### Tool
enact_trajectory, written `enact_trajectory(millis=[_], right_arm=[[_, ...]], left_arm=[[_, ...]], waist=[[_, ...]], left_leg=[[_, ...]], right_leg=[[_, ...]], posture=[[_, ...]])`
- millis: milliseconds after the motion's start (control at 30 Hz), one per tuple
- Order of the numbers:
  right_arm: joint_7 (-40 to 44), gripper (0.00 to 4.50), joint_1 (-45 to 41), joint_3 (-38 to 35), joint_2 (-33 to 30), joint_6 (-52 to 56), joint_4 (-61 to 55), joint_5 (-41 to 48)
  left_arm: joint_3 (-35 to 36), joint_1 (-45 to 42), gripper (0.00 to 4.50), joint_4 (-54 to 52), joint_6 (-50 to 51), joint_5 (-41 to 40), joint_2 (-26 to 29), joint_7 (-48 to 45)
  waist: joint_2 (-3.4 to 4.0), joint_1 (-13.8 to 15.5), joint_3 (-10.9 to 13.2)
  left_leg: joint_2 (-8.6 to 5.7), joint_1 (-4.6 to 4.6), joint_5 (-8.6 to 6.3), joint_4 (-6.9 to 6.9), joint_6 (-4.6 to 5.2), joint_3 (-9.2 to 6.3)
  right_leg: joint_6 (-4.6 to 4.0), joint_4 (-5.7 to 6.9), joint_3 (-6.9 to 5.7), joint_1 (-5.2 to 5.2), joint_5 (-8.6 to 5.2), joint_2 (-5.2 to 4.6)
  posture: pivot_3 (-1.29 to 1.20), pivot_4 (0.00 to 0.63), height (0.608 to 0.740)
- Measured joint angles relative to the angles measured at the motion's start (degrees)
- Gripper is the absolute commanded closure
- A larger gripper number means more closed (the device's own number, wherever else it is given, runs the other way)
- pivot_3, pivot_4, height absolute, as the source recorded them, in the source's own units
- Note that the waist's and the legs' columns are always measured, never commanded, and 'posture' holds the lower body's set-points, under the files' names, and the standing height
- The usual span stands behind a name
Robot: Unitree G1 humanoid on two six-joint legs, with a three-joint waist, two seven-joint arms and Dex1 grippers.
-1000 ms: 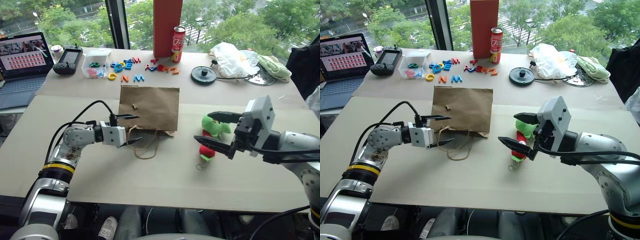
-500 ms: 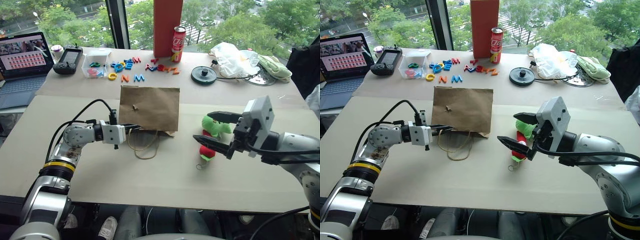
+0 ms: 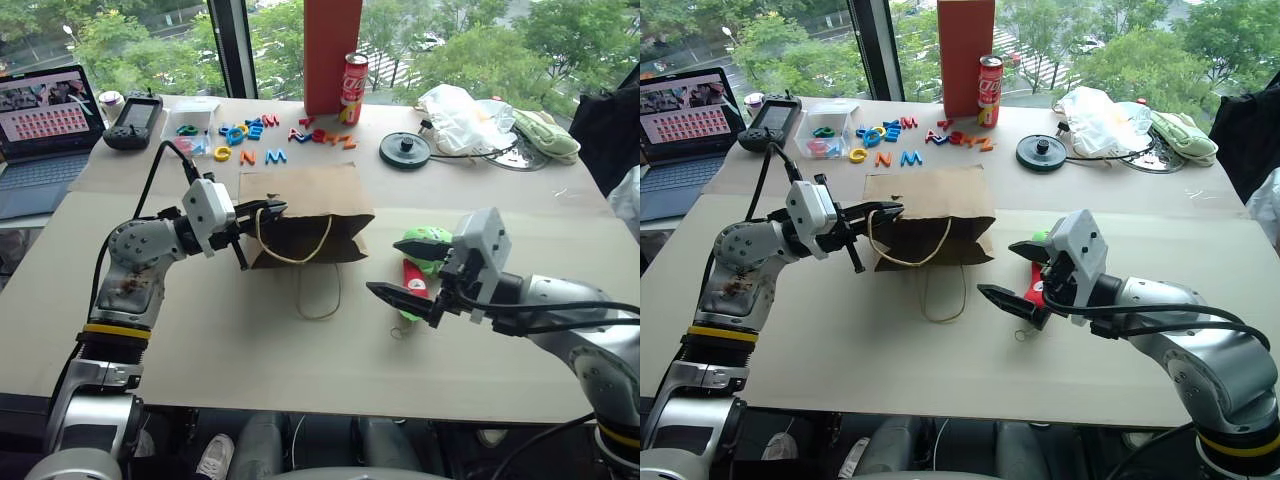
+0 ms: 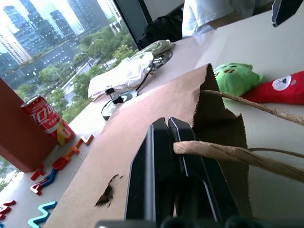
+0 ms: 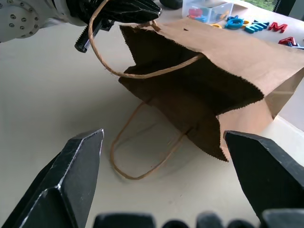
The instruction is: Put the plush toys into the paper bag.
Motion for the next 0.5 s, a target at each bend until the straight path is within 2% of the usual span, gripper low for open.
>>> enact_trajectory(millis=[200, 333, 500], right_arm=[[-7.43, 0.0, -3.74, 6.99, 7.35, 2.91, 1.05, -3.15], [-12.89, 1.01, -5.15, 9.7, 12.6, 5.08, 5.75, -6.46], [-16.18, 2.74, -8.02, 11.74, 17.3, 5.09, 10.75, -11.01]], left_arm=[[0.27, 0.55, 4.43, -3.7, 5.63, -0.05, -0.53, 0.77], [0.28, 0.57, 4.5, -4.93, 7.6, -0.02, -1.21, 1.21], [0.28, 0.56, 4.5, -5.95, 9.09, -0.03, -2.08, 1.24]], waist=[[0.0, -0.11, 0.0], [0.0, -0.06, 0.0], [0.0, -0.09, 0.0]], left_leg=[[-0.03, 0.03, 0.02, 0.03, -0.02, 0.02], [-0.06, 0.01, 0.02, 0.03, -0.02, 0.05], [-0.05, 0.0, 0.02, 0.01, -0.02, 0.06]], right_leg=[[0.0, 0.01, 0.01, 0.03, 0.0, 0.0], [0.0, -0.01, 0.01, 0.02, 0.0, -0.02], [0.0, 0.0, 0.0, 0.0, 0.0, 0.0]], posture=[[0.0, 0.15, 0.739], [0.0, 0.15, 0.739], [0.0, 0.15, 0.739]])
